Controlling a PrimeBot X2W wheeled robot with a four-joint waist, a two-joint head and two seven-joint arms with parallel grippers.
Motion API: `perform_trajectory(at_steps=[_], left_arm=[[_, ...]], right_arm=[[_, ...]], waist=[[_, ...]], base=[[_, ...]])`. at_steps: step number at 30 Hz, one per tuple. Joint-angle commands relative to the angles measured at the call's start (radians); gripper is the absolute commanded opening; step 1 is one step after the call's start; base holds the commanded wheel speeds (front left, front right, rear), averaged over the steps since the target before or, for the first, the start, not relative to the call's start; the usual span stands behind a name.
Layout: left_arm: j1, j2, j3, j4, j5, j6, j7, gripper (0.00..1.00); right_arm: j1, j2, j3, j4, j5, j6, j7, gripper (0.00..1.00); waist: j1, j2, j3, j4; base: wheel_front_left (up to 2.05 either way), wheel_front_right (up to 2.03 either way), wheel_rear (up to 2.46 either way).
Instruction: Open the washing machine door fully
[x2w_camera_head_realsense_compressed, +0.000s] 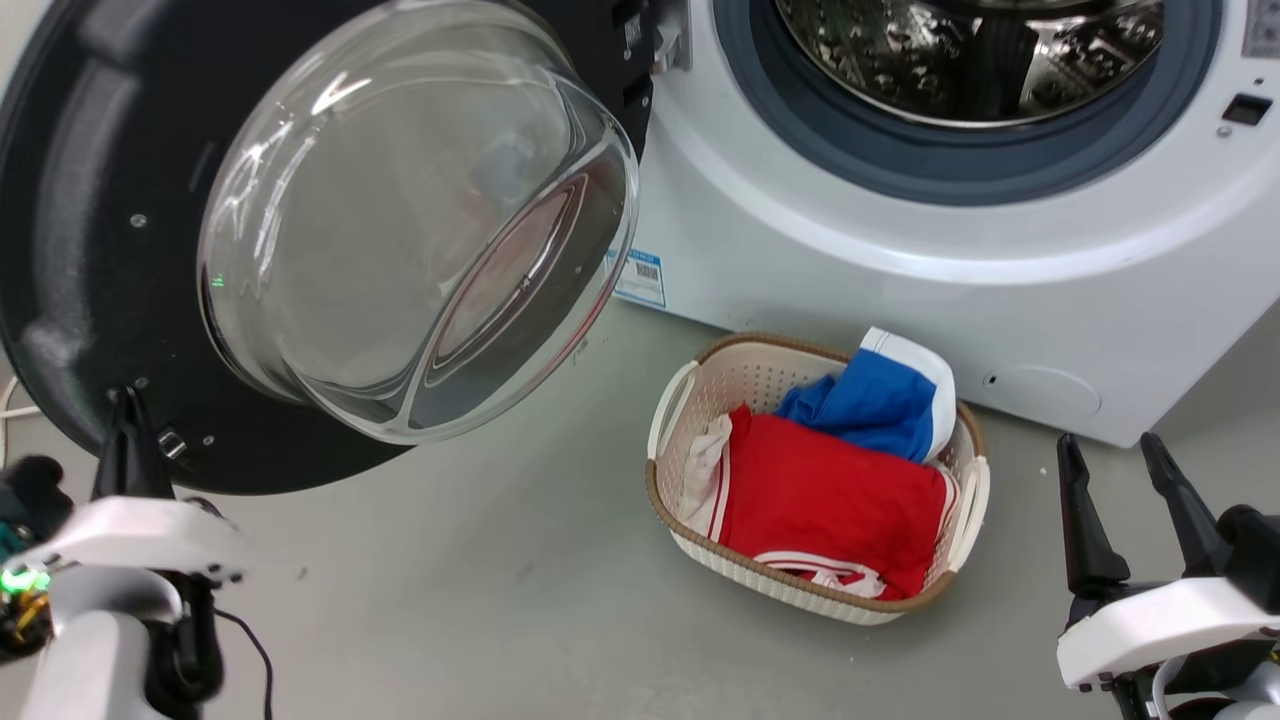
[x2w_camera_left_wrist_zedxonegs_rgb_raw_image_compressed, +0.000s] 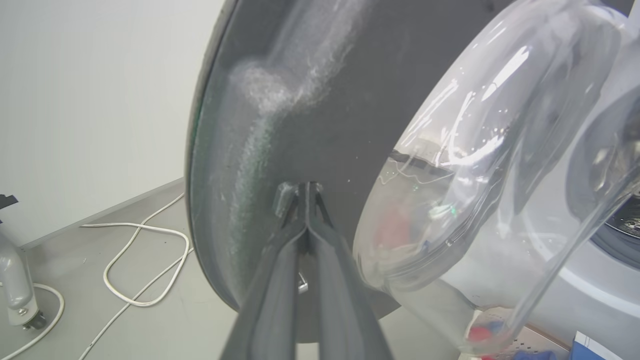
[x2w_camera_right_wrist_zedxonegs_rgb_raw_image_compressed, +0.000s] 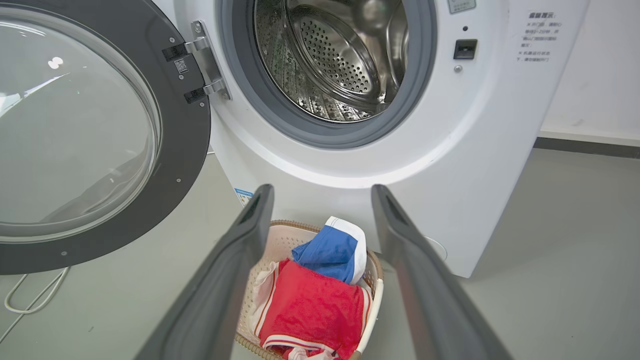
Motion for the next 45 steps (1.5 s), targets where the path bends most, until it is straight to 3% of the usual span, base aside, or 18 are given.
perform_trajectory(at_steps=[1, 15, 16, 17, 18, 19, 31, 38, 45], left_arm=[[0.028, -0.009, -0.008, -0.024, 0.013, 0.009, -0.008, 0.0], [0.231, -0.055, -0.158, -0.31, 0.128, 0.066, 0.027, 0.0], [0.237, -0.053, -0.172, -0.327, 0.141, 0.066, 0.031, 0.2], [0.237, -0.053, -0.172, -0.327, 0.141, 0.066, 0.031, 0.2], [0.242, -0.053, -0.184, -0.34, 0.145, 0.066, 0.037, 0.43], [0.246, -0.057, -0.194, -0.349, 0.147, 0.064, 0.043, 0.99], [0.196, -0.052, -0.298, -0.341, 0.201, 0.032, 0.093, 1.0], [0.174, -0.045, -0.314, -0.298, 0.221, 0.04, 0.093, 1.0], [0.165, -0.037, -0.32, -0.261, 0.222, 0.036, 0.09, 1.0]], right_arm=[[0.009, 0.001, 0.001, 0.007, 0.007, 0.0, -0.009, 1.0], [0.058, 0.001, 0.0, 0.034, 0.035, 0.0, -0.051, 1.0], [0.058, 0.001, -0.001, 0.032, 0.035, 0.0, -0.053, 1.0], [0.058, 0.001, -0.001, 0.032, 0.035, 0.0, -0.053, 1.0], [0.059, 0.001, 0.0, 0.029, 0.033, 0.0, -0.052, 1.0], [0.059, 0.001, 0.001, 0.029, 0.032, 0.0, -0.051, 1.0], [0.055, 0.001, 0.029, 0.012, 0.007, 0.0, -0.047, 1.0], [0.042, 0.001, 0.065, 0.017, -0.023, 0.0, -0.037, 1.0], [0.03, 0.001, 0.078, 0.038, -0.039, 0.0, -0.036, 1.0]], waist=[[-0.0001, 0.0, -0.023, 0.001], [-0.0001, 0.0, -0.142, 0.008], [-0.0001, 0.0, -0.146, 0.004], [-0.0001, 0.0, -0.146, 0.004], [-0.0001, 0.0, -0.148, 0.0], [-0.0001, 0.0, -0.15, -0.007], [-0.0001, 0.0, -0.162, -0.169], [-0.0001, 0.0, -0.167, -0.317], [-0.0001, 0.0, -0.17, -0.413]], base=[[0.0, 0.0, 0.0], [0.0, 0.0, 0.0], [0.0, 0.0, 0.0], [0.0, 0.0, 0.0], [0.0, 0.0, 0.0], [0.0, 0.0, 0.0], [0.0, 0.0, 0.0], [0.0, 0.0, 0.0], [0.0, 0.0, 0.0]])
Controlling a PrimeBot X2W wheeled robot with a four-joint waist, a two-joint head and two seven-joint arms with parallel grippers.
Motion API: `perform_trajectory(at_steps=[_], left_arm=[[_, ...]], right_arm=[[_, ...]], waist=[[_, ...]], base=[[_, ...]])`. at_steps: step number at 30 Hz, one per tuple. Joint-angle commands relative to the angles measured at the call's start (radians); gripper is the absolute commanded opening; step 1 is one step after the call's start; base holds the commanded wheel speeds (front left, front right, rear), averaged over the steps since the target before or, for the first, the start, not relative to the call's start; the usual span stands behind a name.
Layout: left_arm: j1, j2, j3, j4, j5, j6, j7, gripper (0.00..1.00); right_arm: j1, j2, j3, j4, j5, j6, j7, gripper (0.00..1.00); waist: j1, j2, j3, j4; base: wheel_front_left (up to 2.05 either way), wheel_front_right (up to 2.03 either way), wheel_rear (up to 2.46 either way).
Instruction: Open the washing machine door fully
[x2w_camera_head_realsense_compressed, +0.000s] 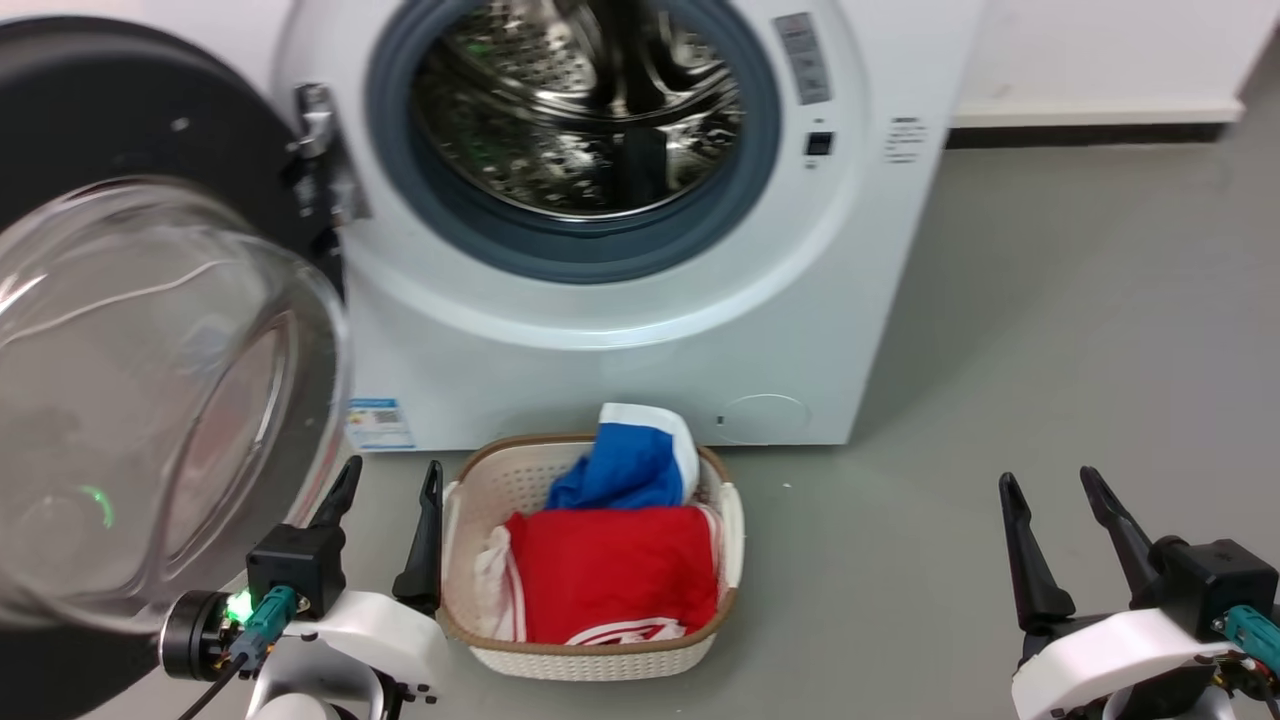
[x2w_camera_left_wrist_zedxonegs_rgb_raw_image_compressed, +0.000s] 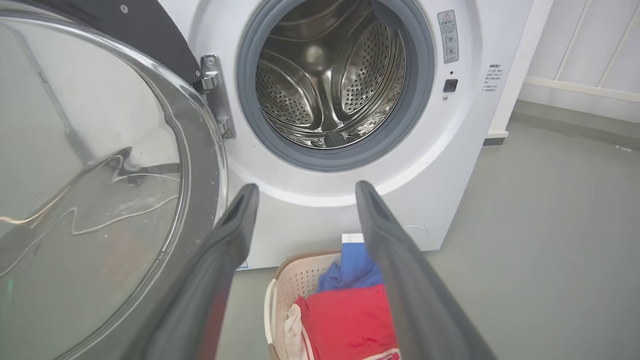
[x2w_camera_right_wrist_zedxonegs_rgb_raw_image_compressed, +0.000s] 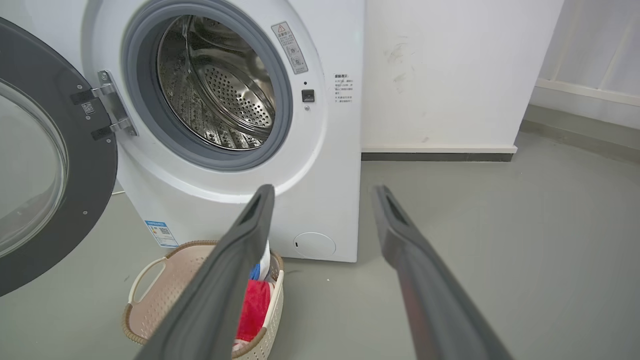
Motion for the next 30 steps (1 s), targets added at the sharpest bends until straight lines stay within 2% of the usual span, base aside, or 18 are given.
perform_trajectory(at_steps=[1, 9, 30], left_arm=[[-0.008, 0.004, -0.001, 0.004, -0.001, 0.0, 0.0, 1.0], [-0.005, 0.0, 0.005, 0.01, -0.021, 0.007, 0.003, 1.0], [0.026, 0.01, 0.006, -0.013, -0.034, 0.031, 0.003, 1.0]], right_arm=[[-0.006, 0.001, -0.001, 0.003, -0.002, 0.0, -0.002, 1.0], [0.002, 0.001, -0.001, 0.012, 0.007, 0.0, -0.011, 1.0], [-0.002, 0.001, 0.003, 0.005, 0.015, 0.0, -0.014, 1.0]], waist=[[0.0, 0.0, -0.002, -0.038], [0.0, 0.0, 0.003, -0.067], [0.0, 0.0, 0.005, -0.023]], base=[[0.0, 0.0, 0.0], [0.0, 0.0, 0.0], [0.0, 0.0, 0.0]])
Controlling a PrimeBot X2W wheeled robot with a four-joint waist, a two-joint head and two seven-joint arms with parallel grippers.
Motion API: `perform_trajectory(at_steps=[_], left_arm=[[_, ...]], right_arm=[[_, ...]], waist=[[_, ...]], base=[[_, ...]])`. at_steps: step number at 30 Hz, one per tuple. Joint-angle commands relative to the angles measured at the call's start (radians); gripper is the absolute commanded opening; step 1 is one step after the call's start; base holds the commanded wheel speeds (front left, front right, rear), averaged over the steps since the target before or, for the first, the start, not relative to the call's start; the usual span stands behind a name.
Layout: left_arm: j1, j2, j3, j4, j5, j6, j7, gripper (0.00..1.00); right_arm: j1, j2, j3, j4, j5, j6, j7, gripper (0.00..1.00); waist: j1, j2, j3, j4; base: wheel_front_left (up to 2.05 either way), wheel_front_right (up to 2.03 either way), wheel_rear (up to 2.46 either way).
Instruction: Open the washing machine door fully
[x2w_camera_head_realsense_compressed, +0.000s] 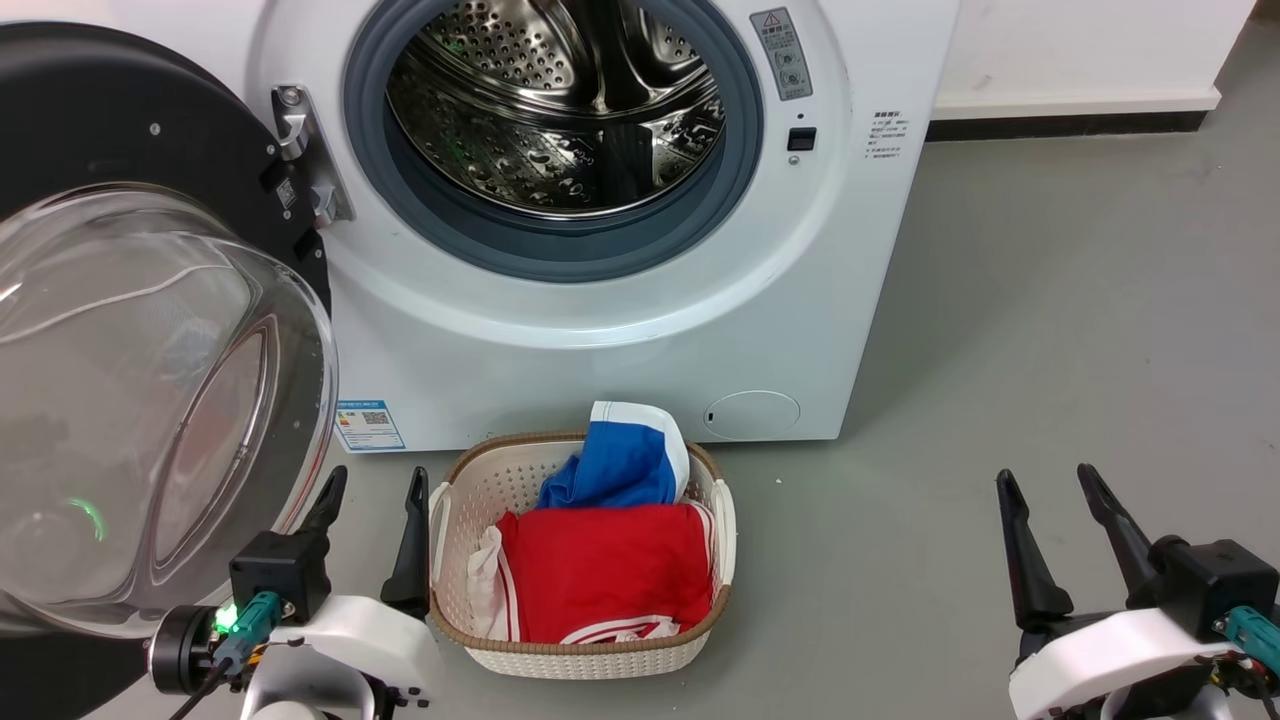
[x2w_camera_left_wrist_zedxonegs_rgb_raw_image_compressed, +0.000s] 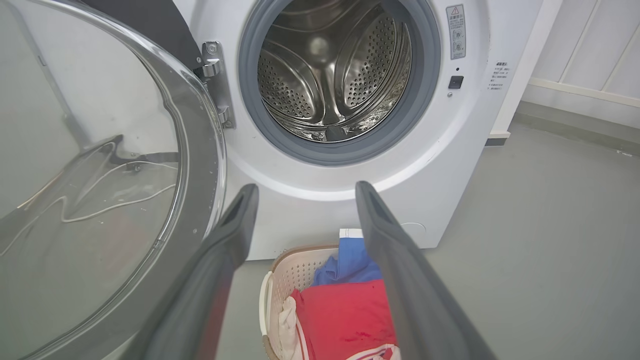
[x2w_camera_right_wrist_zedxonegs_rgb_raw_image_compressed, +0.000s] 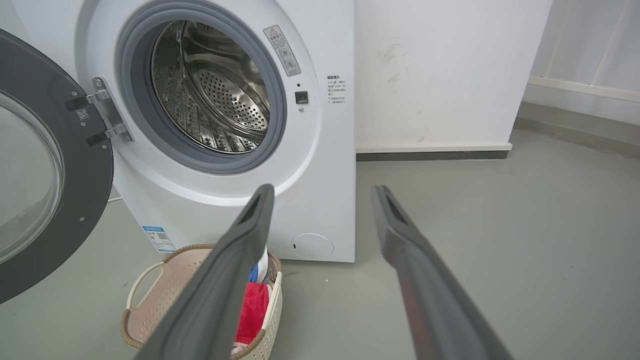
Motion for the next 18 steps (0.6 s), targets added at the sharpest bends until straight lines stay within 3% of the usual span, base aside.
perform_trajectory(at_steps=[1, 9, 10, 18], left_arm=[[0.008, 0.005, -0.001, -0.005, 0.002, 0.003, -0.004, 1.0], [0.008, 0.011, -0.003, -0.007, -0.003, 0.005, 0.002, 1.0], [0.001, 0.007, -0.003, -0.003, -0.004, 0.004, 0.002, 0.0], [0.011, -0.022, 0.026, 0.018, -0.111, -0.021, 0.019, 0.0]], right_arm=[[0.003, 0.001, -0.001, -0.004, -0.001, 0.0, 0.001, 1.0], [0.012, 0.001, -0.004, -0.006, 0.007, 0.0, 0.0, 1.0], [0.006, 0.0, -0.003, 0.0, 0.004, 0.0, 0.001, 0.0], [0.003, -0.003, -0.002, 0.034, 0.137, 0.0, 0.009, 0.0]], waist=[[0.0, 0.0, -0.001, 0.001], [0.0, 0.0, -0.004, 0.002], [0.0, 0.0, -0.003, 0.002], [0.0, 0.0, -0.003, 0.003]], base=[[0.0, 0.0, 0.0], [0.0, 0.0, 0.0], [0.0, 0.0, 0.0], [0.0, 0.0, 0.0]])
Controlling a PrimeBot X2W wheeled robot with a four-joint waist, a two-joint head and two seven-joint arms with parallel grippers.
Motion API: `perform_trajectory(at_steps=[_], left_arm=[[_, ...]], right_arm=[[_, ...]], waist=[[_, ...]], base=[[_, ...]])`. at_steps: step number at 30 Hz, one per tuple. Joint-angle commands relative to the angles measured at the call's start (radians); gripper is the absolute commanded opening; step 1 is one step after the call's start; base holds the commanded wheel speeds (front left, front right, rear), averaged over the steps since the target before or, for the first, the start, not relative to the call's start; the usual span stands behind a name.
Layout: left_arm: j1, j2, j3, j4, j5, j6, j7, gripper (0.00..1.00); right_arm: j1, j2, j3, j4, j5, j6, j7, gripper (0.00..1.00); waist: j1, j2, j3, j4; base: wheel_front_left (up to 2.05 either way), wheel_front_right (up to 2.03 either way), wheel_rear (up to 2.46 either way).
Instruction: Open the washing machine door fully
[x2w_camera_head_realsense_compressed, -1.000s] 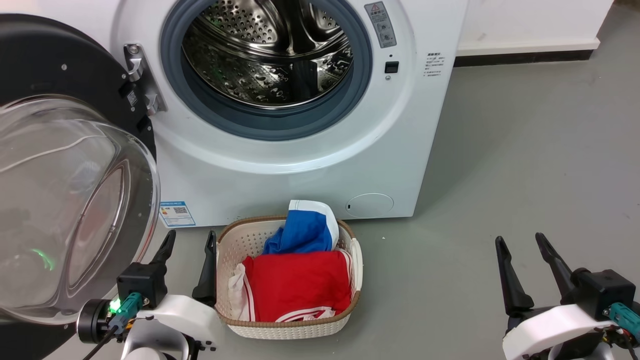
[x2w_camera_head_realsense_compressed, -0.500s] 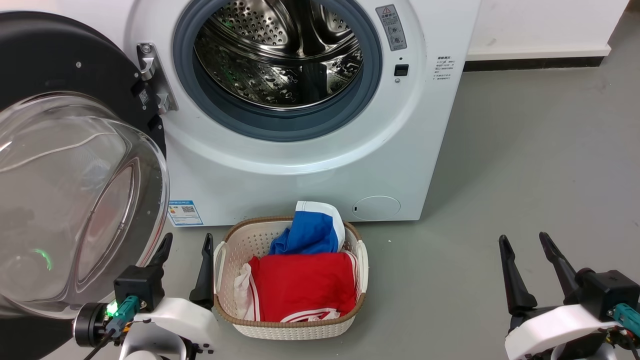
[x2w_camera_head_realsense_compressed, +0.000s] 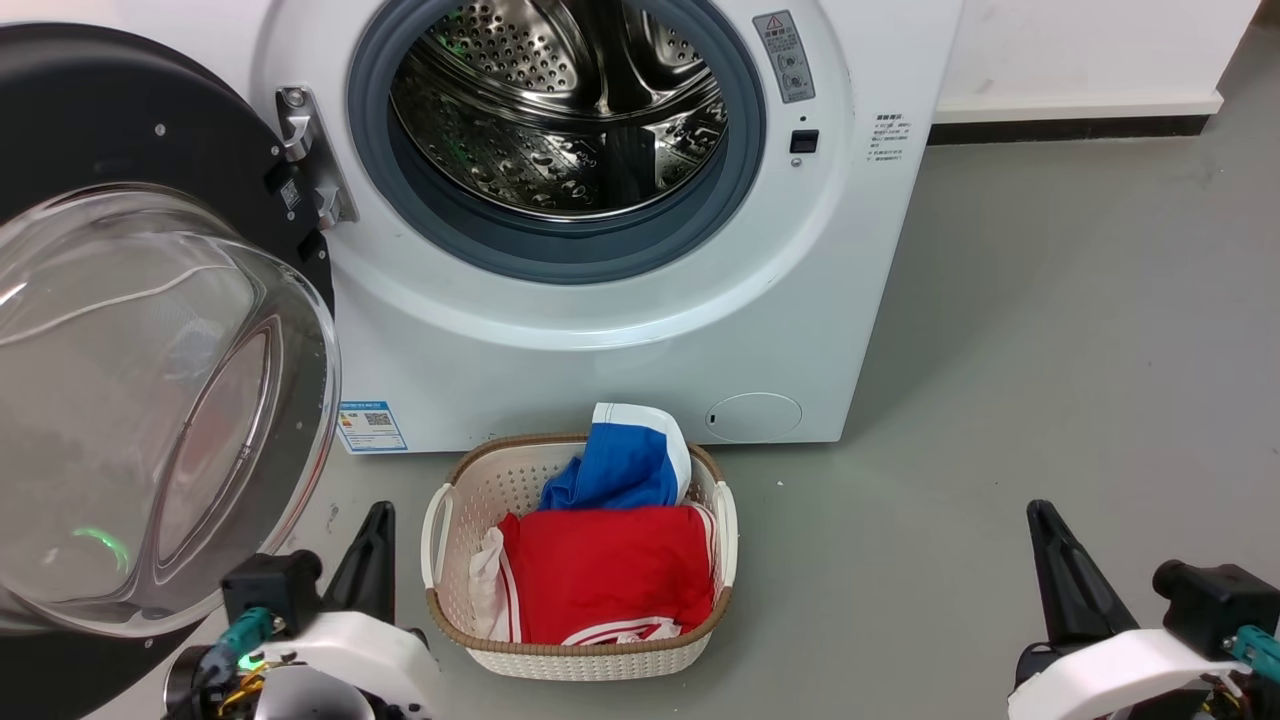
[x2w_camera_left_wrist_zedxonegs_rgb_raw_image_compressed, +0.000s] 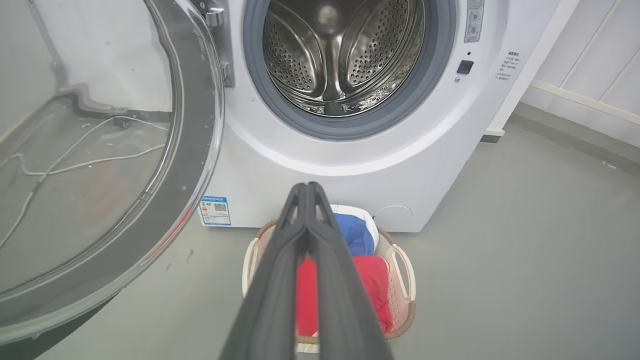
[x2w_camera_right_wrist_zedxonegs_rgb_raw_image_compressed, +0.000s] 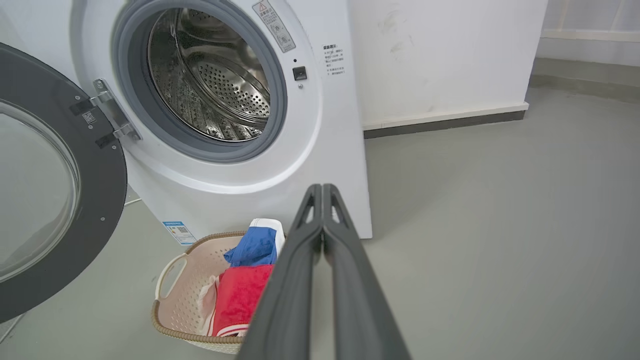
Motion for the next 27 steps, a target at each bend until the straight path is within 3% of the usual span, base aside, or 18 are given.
perform_trajectory(at_steps=[1, 27], left_arm=[[-0.02, -0.002, 0.023, -0.01, -0.047, -0.013, 0.006, 0.0], [-0.042, -0.073, 0.135, 0.043, -0.403, -0.109, 0.07, 0.0]], right_arm=[[-0.026, -0.004, -0.001, -0.006, 0.06, 0.0, 0.004, 0.0], [-0.08, -0.016, -0.011, 0.071, 0.5, 0.0, 0.037, 0.0]], waist=[[0.0, 0.0, 0.0, 0.0], [0.0, 0.0, 0.0, 0.005]], base=[[0.0, 0.0, 0.0], [0.0, 0.0, 0.0]])
